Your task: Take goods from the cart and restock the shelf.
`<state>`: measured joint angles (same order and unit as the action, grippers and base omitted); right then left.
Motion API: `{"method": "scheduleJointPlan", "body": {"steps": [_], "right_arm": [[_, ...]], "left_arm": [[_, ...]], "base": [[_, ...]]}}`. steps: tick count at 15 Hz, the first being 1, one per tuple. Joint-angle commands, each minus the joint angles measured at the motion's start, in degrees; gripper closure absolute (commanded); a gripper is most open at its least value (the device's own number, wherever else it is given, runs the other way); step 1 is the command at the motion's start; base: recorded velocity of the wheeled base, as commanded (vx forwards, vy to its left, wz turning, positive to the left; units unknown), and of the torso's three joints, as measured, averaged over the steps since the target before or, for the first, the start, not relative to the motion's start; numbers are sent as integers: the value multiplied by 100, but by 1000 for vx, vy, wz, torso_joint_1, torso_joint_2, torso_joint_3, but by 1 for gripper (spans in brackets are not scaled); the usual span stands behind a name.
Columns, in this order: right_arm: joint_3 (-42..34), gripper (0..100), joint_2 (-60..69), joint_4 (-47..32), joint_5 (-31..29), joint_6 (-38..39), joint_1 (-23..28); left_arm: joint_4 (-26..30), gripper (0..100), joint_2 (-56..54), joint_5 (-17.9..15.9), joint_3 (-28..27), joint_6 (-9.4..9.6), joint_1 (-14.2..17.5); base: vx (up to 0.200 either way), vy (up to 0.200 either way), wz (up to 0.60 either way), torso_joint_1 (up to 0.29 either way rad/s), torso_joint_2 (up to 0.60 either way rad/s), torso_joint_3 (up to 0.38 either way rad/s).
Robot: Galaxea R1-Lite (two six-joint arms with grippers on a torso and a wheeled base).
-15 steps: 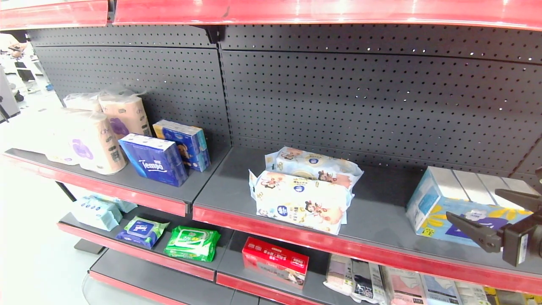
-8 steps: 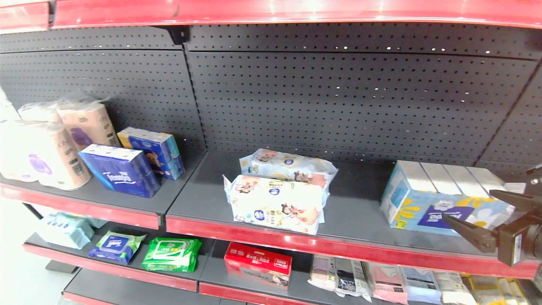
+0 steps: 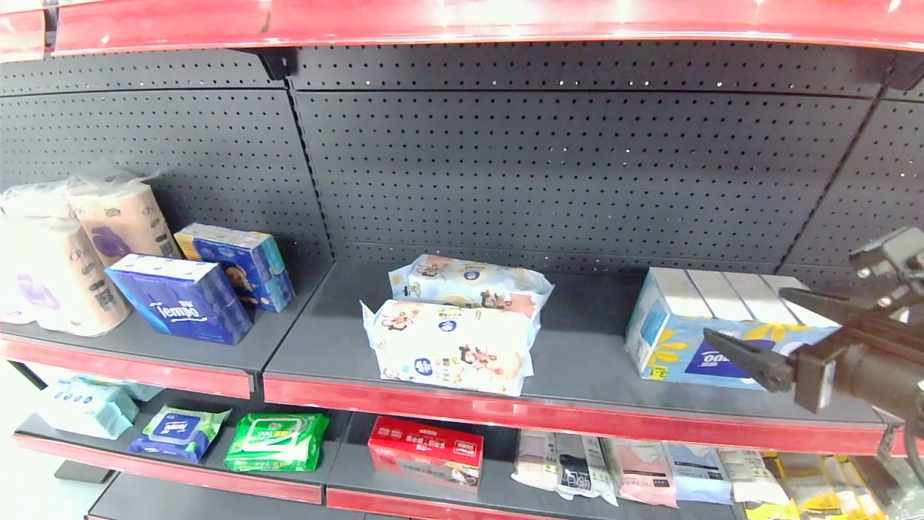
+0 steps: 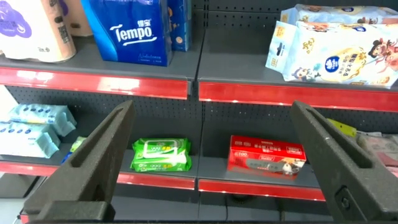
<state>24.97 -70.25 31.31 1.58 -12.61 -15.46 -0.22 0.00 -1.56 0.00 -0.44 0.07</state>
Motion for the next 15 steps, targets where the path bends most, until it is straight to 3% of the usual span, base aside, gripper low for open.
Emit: {"method": "scheduleJointPlan", "body": {"steps": [1,2,4,7,9,15], "right_arm": [[96,0,-1148,912,35,346,-309],[70,0,-1746,1712,193,680,-291],[96,0,-2203,2099,492,786,-151],[430,0,-2722,2117,685,847,-238],[448,0,-2783,2152,1415,1225,-388],[386,0,-2695,2143,1547,1287,-818]], "left_arm": [[-4,0,0,-2,0,0,1],[-4,0,0,-2,0,0,1],[-4,0,0,-2,0,0,1],[-4,0,0,-2,0,-9,1],[-4,0,0,-2,0,0,1],[-4,0,0,-2,0,0,1]], "base": [[0,0,0,0,0,0],[0,0,0,0,0,0],[0,0,0,0,0,0],[0,0,0,0,0,0],[0,0,0,0,0,0],[0,0,0,0,0,0]]}}
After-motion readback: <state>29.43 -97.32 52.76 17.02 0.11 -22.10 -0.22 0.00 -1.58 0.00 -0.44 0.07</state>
